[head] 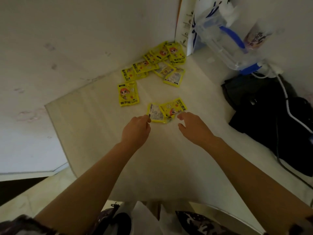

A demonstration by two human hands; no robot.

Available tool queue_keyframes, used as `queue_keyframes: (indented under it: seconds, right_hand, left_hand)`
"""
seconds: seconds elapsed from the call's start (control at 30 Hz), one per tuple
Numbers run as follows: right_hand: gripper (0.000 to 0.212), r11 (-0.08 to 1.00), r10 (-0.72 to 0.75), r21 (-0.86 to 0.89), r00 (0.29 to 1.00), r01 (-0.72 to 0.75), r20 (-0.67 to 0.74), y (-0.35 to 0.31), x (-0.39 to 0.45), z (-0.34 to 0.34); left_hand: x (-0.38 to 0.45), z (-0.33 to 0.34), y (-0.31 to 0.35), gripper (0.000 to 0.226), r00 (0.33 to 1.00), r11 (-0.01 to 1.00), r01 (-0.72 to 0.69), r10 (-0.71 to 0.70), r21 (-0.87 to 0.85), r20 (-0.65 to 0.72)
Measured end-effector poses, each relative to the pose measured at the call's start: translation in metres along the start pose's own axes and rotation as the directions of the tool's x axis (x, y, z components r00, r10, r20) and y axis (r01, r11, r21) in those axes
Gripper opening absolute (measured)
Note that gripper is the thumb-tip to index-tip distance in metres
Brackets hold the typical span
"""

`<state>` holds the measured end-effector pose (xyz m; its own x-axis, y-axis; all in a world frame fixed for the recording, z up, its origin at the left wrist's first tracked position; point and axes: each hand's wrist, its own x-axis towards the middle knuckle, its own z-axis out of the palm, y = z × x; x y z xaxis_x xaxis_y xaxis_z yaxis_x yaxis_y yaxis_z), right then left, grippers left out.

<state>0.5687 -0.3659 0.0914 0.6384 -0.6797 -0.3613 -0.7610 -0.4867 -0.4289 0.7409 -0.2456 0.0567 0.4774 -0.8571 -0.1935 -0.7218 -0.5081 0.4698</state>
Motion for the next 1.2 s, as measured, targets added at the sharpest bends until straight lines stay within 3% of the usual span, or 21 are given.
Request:
queue_keyframes:
  seconds: [0.17, 0.33, 0.43, 0.57, 0.77, 1.0, 1.1, 1.2]
  right_hand:
    - [0.036, 1.000, -0.002, 0.011, 0.999, 0.002, -0.052, -0.001, 0.042, 0.000]
    - [0.069, 0.993, -0.022, -0.112, 0.999, 0.027, 0.047, 0.003, 0.080, 0.003]
    - [0.076, 0.977, -0.081, -0.189, 0.989, 0.103, 0.120, 0.005, 0.098, 0.003]
    - [0.074, 0.953, -0.116, -0.254, 0.971, 0.169, 0.210, 0.014, 0.109, 0.008]
    - [0.071, 0.954, -0.072, -0.284, 0.993, 0.094, 0.088, 0.035, 0.104, 0.012]
    - [0.064, 0.966, 0.001, -0.257, 1.000, 0.005, 0.022, 0.042, 0.095, 0.014]
    - [0.056, 0.967, -0.002, -0.254, 1.000, 0.007, 0.023, 0.038, 0.094, 0.012]
    - [0.043, 0.964, -0.031, -0.262, 0.999, 0.041, 0.043, 0.035, 0.092, 0.010]
  left_hand:
    - [0.050, -0.011, -0.003, 0.020, 0.992, 0.992, -0.112, 0.108, 0.060, 0.069]
    - [0.085, -0.003, 0.005, 0.025, 0.975, 0.977, -0.178, 0.159, 0.115, 0.155]
    - [0.098, 0.004, 0.010, 0.030, 0.974, 0.976, -0.176, 0.154, 0.126, 0.165]
    - [0.106, 0.016, 0.010, 0.037, 0.965, 0.969, -0.173, 0.131, 0.177, 0.226]
    - [0.112, 0.023, 0.015, 0.057, 0.966, 0.978, -0.181, 0.157, 0.106, 0.205]
    - [0.109, 0.028, 0.013, 0.069, 0.963, 0.962, -0.168, 0.114, 0.214, 0.245]
    - [0.103, 0.029, 0.009, 0.064, 0.969, 0.975, -0.115, 0.068, 0.191, 0.236]
    - [0.099, 0.025, 0.005, 0.040, 0.967, 0.992, -0.028, -0.004, 0.125, 0.254]
